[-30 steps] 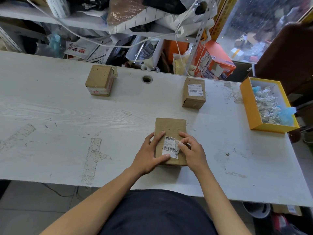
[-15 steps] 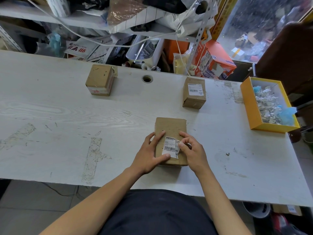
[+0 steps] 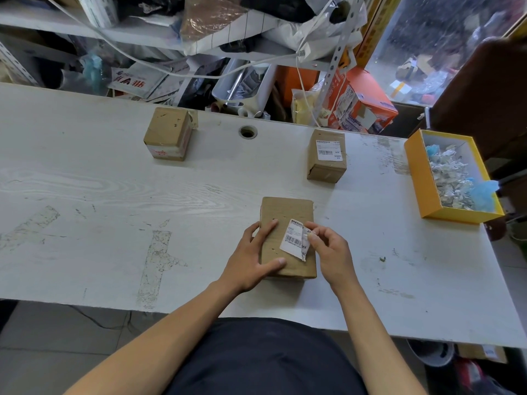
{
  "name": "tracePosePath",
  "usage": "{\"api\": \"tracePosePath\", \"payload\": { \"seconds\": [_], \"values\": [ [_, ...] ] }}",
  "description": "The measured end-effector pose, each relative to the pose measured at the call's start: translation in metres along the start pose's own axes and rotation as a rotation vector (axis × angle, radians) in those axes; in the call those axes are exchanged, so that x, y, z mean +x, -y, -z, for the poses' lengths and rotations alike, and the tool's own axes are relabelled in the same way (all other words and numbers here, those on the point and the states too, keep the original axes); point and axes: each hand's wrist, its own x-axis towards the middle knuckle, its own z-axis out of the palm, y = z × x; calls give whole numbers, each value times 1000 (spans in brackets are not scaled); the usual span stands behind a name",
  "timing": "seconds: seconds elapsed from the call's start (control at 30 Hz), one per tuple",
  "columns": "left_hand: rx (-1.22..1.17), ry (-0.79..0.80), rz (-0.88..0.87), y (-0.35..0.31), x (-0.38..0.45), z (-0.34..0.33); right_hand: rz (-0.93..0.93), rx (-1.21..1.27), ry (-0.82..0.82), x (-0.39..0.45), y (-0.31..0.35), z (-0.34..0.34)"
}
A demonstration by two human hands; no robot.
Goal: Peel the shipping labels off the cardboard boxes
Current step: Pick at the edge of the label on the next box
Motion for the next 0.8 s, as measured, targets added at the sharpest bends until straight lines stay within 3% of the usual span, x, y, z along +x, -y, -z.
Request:
{"api": "tracePosePath", "payload": {
  "seconds": [0.8],
  "values": [
    [51,60,10,-2,2,4,-52,123,-19,4,3,-1]
  ]
}}
